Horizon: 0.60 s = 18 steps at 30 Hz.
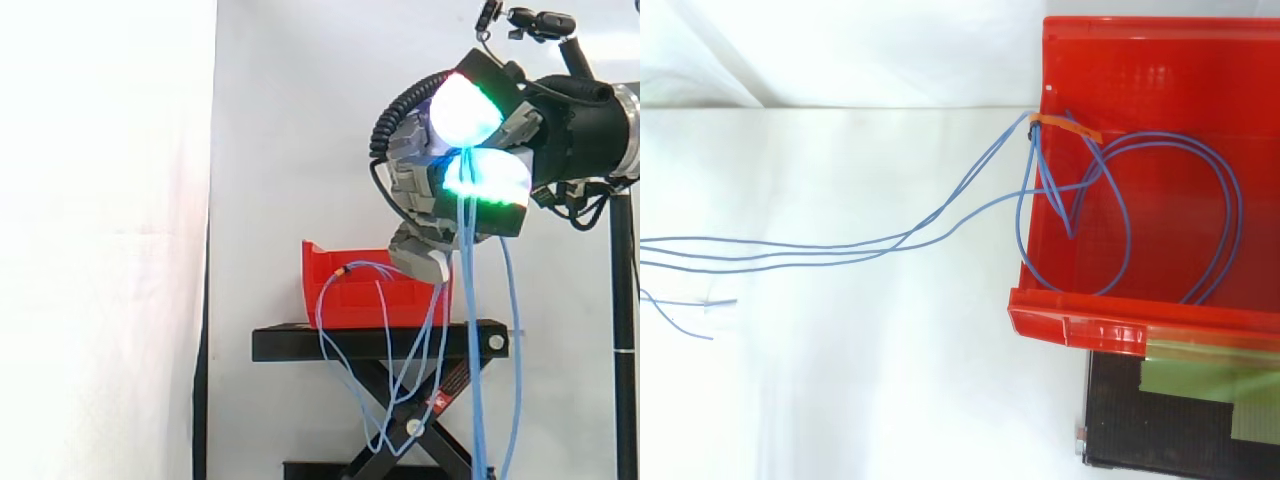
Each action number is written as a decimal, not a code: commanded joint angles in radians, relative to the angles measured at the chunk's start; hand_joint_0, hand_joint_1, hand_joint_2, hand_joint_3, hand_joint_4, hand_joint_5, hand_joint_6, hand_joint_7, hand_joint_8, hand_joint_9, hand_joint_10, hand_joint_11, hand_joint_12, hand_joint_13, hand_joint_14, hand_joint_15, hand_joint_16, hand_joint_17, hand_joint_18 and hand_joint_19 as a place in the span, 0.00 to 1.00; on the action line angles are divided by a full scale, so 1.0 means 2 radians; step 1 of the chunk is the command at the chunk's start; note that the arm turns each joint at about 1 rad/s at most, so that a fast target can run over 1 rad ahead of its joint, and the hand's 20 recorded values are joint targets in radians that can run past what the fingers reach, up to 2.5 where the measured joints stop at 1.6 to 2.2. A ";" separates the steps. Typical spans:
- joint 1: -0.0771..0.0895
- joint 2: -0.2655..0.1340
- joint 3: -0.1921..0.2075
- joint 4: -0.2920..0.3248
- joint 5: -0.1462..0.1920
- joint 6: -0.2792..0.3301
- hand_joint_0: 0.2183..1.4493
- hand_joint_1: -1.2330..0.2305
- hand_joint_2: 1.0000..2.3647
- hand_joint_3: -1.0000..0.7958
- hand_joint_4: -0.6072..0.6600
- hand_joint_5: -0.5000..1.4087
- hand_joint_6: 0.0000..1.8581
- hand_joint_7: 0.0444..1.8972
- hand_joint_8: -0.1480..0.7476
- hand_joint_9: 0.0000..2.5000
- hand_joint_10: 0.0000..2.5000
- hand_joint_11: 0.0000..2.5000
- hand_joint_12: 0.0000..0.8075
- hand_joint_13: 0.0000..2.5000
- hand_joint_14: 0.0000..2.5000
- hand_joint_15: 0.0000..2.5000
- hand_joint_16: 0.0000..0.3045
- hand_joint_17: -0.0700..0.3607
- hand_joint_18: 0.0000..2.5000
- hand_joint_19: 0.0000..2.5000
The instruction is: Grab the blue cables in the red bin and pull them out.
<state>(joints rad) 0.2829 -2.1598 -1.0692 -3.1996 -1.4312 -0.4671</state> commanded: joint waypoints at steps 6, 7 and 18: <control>-0.002 0.000 0.000 0.000 0.000 0.000 0.50 0.27 0.00 0.03 0.66 0.77 0.23 0.36 0.45 0.45 0.43 0.66 0.39 0.50 0.24 0.60 0.12 0.36 0.30 0.44; -0.001 0.000 0.000 0.000 0.000 0.000 0.50 0.26 0.00 0.04 0.66 0.77 0.22 0.37 0.45 0.45 0.43 0.67 0.38 0.50 0.24 0.60 0.12 0.36 0.30 0.44; 0.000 0.000 0.000 0.001 -0.001 -0.001 0.52 0.24 0.01 0.09 0.66 0.76 0.10 0.43 0.44 0.44 0.43 0.66 0.38 0.49 0.23 0.60 0.13 0.36 0.29 0.44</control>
<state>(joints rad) 0.2821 -2.1598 -1.0692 -3.1984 -1.4325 -0.4677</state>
